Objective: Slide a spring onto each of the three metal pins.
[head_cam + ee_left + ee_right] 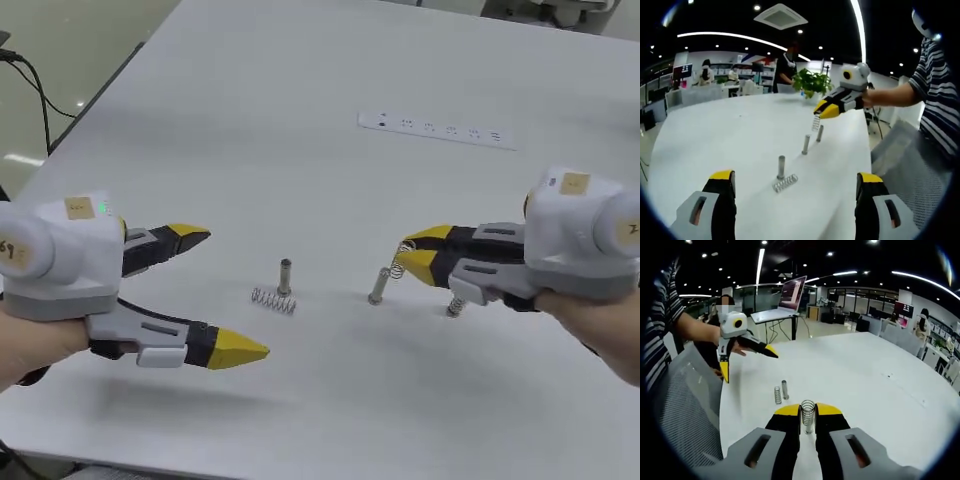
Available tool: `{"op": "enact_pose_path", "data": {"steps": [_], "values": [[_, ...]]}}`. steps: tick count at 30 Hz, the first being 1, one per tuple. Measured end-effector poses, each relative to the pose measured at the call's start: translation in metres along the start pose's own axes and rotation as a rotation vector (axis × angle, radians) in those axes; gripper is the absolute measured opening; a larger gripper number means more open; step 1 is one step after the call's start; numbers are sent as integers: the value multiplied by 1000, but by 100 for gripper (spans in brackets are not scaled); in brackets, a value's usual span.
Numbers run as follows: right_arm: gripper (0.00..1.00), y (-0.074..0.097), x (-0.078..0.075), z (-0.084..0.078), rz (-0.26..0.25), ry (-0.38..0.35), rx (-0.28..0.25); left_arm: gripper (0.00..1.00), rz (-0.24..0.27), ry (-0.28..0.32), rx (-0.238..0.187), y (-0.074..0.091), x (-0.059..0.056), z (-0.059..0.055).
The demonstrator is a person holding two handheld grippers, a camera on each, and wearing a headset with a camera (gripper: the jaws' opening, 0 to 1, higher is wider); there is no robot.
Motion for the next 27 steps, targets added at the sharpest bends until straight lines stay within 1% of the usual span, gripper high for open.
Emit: {"op": "enact_pose_path", "data": {"steps": [2,8,20,27], "values": [[7,-2,-2,-1,-11,-8,1,98,0,5,-4,1,0,0],[7,-6,-3,-3,-15,-20,3,98,10,9,-8,3,1,-1],[7,-15,-2,-8,-12,-20,20,98,13,13,-8,3,2,-1],[7,-16,-2,-16,-7,-18,37,98,19,15,-4,4,3,-2]]}}
Point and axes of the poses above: the centre of the closed fingertips' face, and the gripper's own axes: y roughly backward along the fingers, x roughly to its left, z roughly out of its top, the point moved 10 cm from there along y, roughly backward along the fingers, and after that the axes turned 13 degrees about -x, right-handed, at the moved point
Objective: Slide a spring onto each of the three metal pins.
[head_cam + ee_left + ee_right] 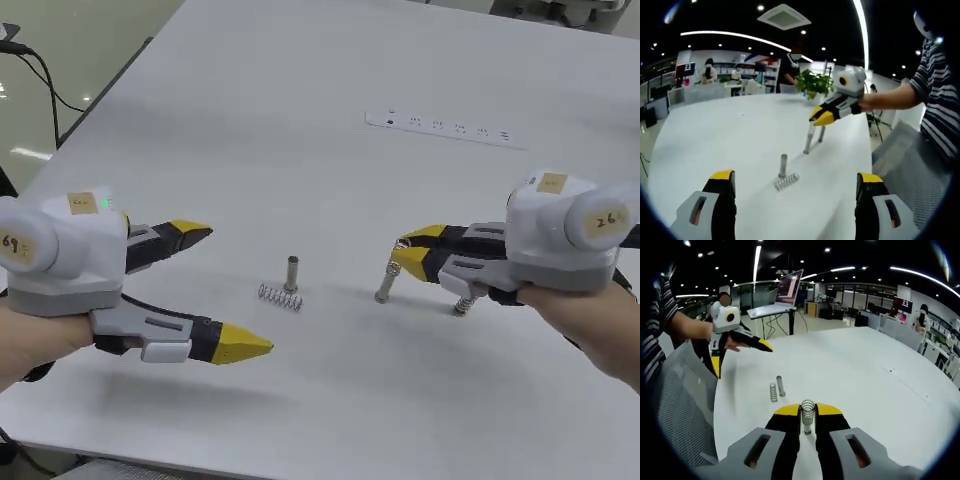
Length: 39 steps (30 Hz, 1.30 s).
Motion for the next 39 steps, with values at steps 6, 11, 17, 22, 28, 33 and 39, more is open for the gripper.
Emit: {"op": "enact_pose_path", "data": {"steps": [6,11,17,22,28,33,39], "values": [[7,-5,1,-13,-10,16,30,98,0,3,6,-1,-1,-2],[7,-12,4,-24,-8,43,57,98,0,3,9,-2,-3,-3],[8,-15,6,-36,-17,60,89,98,2,4,11,-1,-3,-3],[8,-14,8,-41,-18,83,93,98,5,5,9,-1,-3,-4],[8,-14,7,-40,-17,78,106,98,7,10,0,-2,-3,-2],[11,-12,7,-36,-23,68,92,98,7,15,-7,-2,-3,-1],[15,-7,7,-31,-33,54,72,98,10,18,-17,-3,-4,0]]}}
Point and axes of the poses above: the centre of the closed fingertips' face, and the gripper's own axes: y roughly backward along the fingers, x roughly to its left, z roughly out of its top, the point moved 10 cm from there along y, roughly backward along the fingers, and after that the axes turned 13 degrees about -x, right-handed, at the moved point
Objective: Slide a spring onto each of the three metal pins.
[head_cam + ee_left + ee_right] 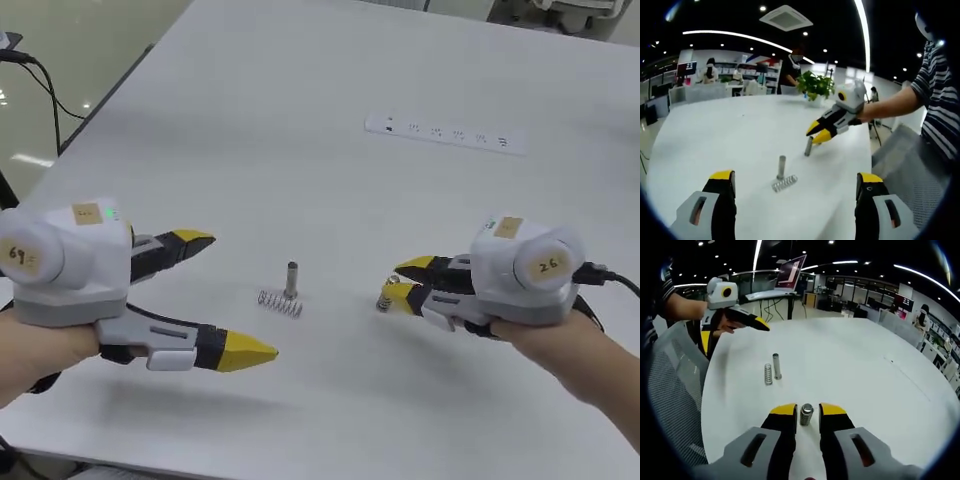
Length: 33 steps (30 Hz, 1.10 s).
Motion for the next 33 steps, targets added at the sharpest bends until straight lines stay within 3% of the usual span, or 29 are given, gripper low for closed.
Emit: {"op": "enact_pose_path", "data": {"steps": [10,16,33], "values": [[15,26,1,11,-41,-73,-86,98,6,4,-7,1,2,3],[16,44,6,9,-48,-90,-103,98,7,7,-9,-1,2,4],[16,61,21,-21,-24,-141,-31,98,1,16,-6,-2,-1,3]]}}
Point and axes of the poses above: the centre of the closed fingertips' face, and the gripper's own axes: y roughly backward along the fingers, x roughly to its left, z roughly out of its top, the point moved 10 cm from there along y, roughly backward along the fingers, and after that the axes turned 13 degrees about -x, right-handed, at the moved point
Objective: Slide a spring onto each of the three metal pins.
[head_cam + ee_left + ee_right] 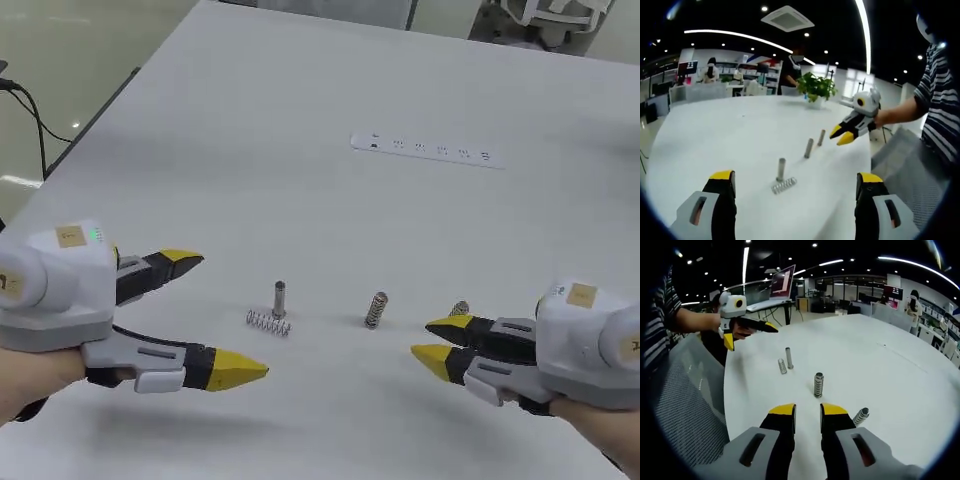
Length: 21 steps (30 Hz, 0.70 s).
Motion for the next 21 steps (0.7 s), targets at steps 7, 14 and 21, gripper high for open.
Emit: {"op": "enact_pose_path", "data": {"steps": [7,14,21], "values": [[16,-3,5,3,21,1,2,98,-2,3,3,1,-1,-2],[16,-21,12,10,69,26,5,98,4,2,6,4,1,-3],[16,-48,25,25,141,70,-4,98,2,3,11,4,1,-4]]}}
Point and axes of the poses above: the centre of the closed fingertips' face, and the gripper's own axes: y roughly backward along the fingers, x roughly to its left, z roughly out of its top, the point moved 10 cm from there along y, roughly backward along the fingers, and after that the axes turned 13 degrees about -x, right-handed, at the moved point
